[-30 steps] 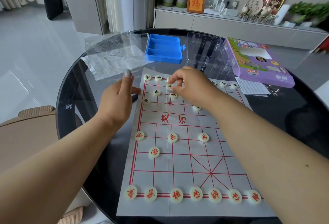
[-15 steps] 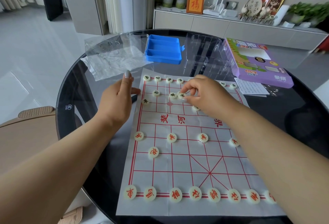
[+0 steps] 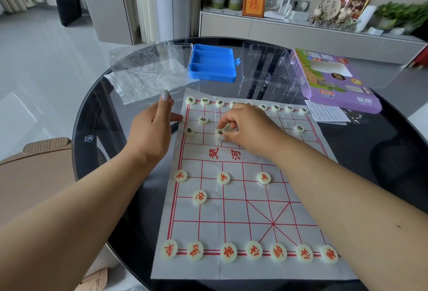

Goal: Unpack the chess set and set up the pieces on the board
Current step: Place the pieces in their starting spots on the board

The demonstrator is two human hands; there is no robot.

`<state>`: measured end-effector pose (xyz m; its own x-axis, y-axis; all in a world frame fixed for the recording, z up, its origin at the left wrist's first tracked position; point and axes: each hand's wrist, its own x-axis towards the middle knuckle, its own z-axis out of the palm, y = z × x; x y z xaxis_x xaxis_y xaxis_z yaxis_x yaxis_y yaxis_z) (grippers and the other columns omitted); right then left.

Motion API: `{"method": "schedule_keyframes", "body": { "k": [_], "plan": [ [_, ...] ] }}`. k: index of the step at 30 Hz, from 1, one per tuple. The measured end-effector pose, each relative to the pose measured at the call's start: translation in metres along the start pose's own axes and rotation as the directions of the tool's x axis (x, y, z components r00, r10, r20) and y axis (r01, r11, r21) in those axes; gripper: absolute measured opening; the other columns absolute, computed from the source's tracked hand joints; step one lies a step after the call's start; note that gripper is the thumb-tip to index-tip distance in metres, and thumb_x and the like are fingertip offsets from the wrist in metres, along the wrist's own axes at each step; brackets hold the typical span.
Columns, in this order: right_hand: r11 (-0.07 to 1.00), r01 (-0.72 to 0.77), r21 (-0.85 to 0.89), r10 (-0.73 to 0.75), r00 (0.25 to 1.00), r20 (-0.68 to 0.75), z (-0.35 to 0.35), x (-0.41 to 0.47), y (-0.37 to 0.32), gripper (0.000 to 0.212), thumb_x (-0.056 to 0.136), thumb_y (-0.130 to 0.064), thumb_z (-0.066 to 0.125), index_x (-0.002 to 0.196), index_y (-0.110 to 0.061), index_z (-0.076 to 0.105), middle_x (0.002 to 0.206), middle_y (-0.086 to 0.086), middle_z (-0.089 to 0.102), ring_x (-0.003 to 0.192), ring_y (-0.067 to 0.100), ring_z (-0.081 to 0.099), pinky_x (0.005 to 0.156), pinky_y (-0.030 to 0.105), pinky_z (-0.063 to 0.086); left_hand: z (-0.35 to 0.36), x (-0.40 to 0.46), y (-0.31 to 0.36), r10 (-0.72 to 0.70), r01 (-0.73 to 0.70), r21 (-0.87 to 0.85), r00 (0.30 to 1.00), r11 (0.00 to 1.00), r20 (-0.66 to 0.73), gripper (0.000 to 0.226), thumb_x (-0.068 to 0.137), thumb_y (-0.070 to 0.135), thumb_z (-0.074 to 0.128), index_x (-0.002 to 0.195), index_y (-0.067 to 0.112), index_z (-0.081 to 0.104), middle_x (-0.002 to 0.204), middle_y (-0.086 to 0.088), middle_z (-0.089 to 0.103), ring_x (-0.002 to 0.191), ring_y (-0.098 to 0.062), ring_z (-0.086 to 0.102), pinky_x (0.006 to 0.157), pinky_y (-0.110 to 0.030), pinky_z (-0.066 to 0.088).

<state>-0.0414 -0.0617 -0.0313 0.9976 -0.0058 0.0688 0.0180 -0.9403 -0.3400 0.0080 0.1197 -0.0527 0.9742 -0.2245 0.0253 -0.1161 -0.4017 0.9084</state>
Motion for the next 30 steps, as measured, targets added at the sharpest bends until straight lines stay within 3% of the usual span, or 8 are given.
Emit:
{"method": "schedule_keyframes", "body": {
  "k": [4, 8, 13, 18, 21, 23, 26, 30],
  "plan": [
    [0.999, -0.026, 0.046, 0.029, 0.997, -0.068, -0.017, -0.005, 0.011, 0.026, 0.082, -0.026, 0.071, 0.108, -0.025, 0.067, 0.083, -0.013, 0.043, 0.083, 0.011, 0.05, 0.072, 0.021, 0.038, 0.0, 0.0, 0.0, -0.001, 0.001, -0.012, 1.0, 1.0, -0.007, 0.064, 0.096, 0.055, 0.013, 0.137, 0.02, 0.047, 0.121, 0.002, 0.064, 0.111, -0.004, 0.043, 0.088, -0.02, 0.019],
    [0.989, -0.119, 0.09, 0.135, 0.972, -0.195, -0.052, -0.018, 0.047, 0.013, 0.079, -0.024, 0.074, 0.089, -0.031, 0.068, 0.082, -0.007, 0.048, 0.071, 0.009, 0.048, 0.058, 0.018, 0.035, 0.001, -0.001, 0.001, -0.003, 0.003, -0.023, 1.0, 1.0, -0.005, 0.063, 0.097, 0.054, 0.013, 0.138, 0.019, 0.047, 0.123, 0.002, 0.063, 0.104, 0.0, 0.041, 0.085, -0.016, 0.02],
    [0.988, -0.151, 0.03, 0.151, 0.989, 0.001, -0.04, -0.033, 0.059, 0.017, 0.075, -0.026, 0.078, 0.086, -0.034, 0.067, 0.083, -0.005, 0.05, 0.073, 0.012, 0.05, 0.063, 0.024, 0.04, 0.001, -0.001, 0.001, 0.001, -0.001, -0.027, 1.0, 1.0, -0.016, 0.063, 0.096, 0.055, 0.013, 0.136, 0.02, 0.048, 0.122, 0.001, 0.063, 0.103, 0.0, 0.039, 0.086, -0.017, 0.02],
    [0.991, -0.133, -0.02, 0.133, 0.991, 0.024, -0.025, -0.03, 0.053, 0.02, 0.076, -0.034, 0.076, 0.093, -0.029, 0.069, 0.08, -0.009, 0.045, 0.072, 0.009, 0.044, 0.06, 0.021, 0.035, 0.001, 0.001, -0.001, -0.002, 0.001, -0.021, 1.0, 1.0, -0.027, 0.063, 0.097, 0.055, 0.014, 0.135, 0.02, 0.049, 0.119, 0.001, 0.064, 0.103, 0.001, 0.04, 0.078, -0.003, 0.021],
    [0.989, -0.146, -0.007, 0.146, 0.989, 0.012, -0.023, -0.027, 0.052, 0.017, 0.077, -0.034, 0.075, 0.091, -0.027, 0.069, 0.08, -0.009, 0.046, 0.074, 0.011, 0.046, 0.061, 0.024, 0.037, 0.001, 0.0, 0.0, 0.016, -0.016, -0.011, 0.999, 1.0, -0.03, 0.064, 0.096, 0.055, 0.013, 0.136, 0.019, 0.048, 0.12, 0.001, 0.065, 0.107, -0.002, 0.041, 0.088, -0.017, 0.019],
    [0.989, -0.147, -0.008, 0.147, 0.989, 0.006, -0.022, -0.025, 0.051, 0.015, 0.077, -0.034, 0.075, 0.089, -0.028, 0.068, 0.08, -0.009, 0.047, 0.077, 0.013, 0.046, 0.063, 0.025, 0.037, 0.001, -0.001, 0.001, 0.012, -0.013, -0.018, 1.0, 1.0, -0.027, 0.064, 0.096, 0.054, 0.013, 0.136, 0.019, 0.048, 0.12, 0.001, 0.064, 0.105, -0.001, 0.039, 0.087, -0.018, 0.02],
    [0.99, -0.138, -0.009, 0.138, 0.99, 0.022, -0.022, -0.023, 0.05, 0.017, 0.077, -0.035, 0.075, 0.09, -0.029, 0.067, 0.081, -0.007, 0.048, 0.078, 0.013, 0.047, 0.064, 0.025, 0.038, 0.001, 0.0, 0.001, 0.004, -0.005, -0.031, 1.0, 1.0, -0.027, 0.063, 0.097, 0.053, 0.013, 0.136, 0.018, 0.048, 0.122, 0.0, 0.063, 0.102, 0.0, 0.039, 0.082, -0.008, 0.021],
    [0.992, -0.124, 0.028, 0.124, 0.992, -0.009, -0.027, -0.014, 0.047, 0.018, 0.081, -0.03, 0.072, 0.098, -0.026, 0.067, 0.083, -0.004, 0.049, 0.079, 0.016, 0.052, 0.067, 0.026, 0.041, 0.002, -0.001, 0.001, 0.004, -0.004, -0.04, 1.0, 0.999, -0.014, 0.063, 0.098, 0.05, 0.014, 0.137, 0.014, 0.048, 0.122, -0.003, 0.063, 0.102, -0.002, 0.04, 0.06, 0.011, 0.017]
  ]
}}
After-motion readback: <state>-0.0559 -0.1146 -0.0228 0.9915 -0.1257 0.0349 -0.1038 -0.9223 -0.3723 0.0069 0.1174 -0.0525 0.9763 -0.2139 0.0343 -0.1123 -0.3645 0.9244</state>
